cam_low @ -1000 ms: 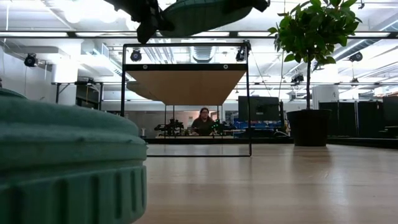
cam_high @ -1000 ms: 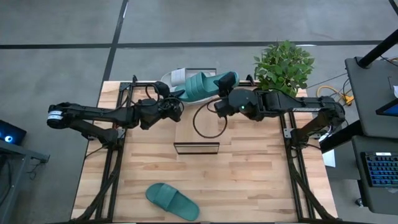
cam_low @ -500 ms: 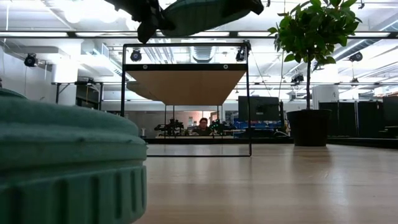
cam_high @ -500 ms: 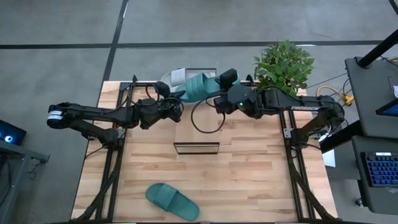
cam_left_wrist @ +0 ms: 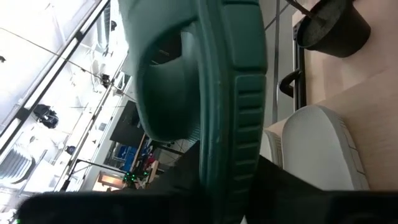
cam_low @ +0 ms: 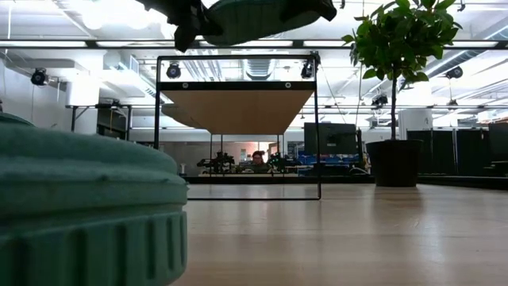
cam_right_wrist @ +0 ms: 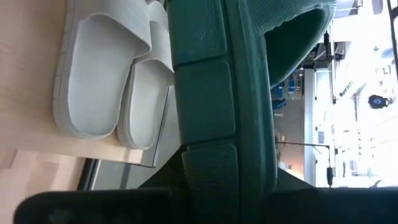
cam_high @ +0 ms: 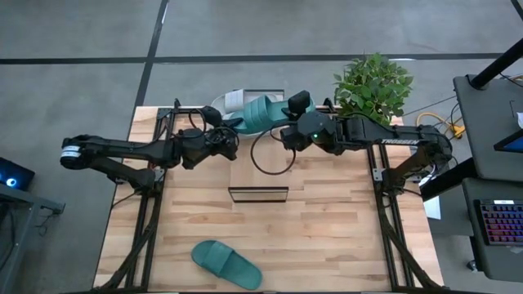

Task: Pick and place slides into the shelf
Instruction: Put the left blue slide on the shelf

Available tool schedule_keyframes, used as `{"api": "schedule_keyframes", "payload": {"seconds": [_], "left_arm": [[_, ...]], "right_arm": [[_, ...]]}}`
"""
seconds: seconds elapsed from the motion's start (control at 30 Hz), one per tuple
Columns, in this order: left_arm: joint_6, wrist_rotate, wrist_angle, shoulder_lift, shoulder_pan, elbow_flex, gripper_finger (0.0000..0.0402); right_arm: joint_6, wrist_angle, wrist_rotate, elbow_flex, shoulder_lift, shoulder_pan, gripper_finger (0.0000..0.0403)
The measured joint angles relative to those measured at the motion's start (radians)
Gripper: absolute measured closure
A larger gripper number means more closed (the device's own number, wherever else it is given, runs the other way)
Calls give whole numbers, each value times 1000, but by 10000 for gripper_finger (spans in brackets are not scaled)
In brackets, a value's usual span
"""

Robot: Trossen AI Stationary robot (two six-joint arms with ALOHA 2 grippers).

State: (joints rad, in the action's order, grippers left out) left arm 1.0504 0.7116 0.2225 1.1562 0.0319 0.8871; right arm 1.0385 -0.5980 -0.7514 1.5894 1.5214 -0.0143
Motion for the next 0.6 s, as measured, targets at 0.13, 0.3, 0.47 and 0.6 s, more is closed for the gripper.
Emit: {"api": "schedule_keyframes", "payload": {"seconds": [0.13, 0.3, 0.47, 0.6], "left_arm": [[-22, 31, 6, -34, -1, -3, 269], [-128, 15, -165, -138, 1, -10, 201], [-303, -314, -333, -302, 1, -12, 185], [-395, -539, -345, -416, 1, -42, 183]], "right_arm": [[-29, -5, 11, -1, -11, 0, 348], [-69, -32, 130, -10, -57, 0, 348], [-49, 38, 243, -78, -103, 0, 348], [9, 164, 410, -164, -153, 0, 348]]}}
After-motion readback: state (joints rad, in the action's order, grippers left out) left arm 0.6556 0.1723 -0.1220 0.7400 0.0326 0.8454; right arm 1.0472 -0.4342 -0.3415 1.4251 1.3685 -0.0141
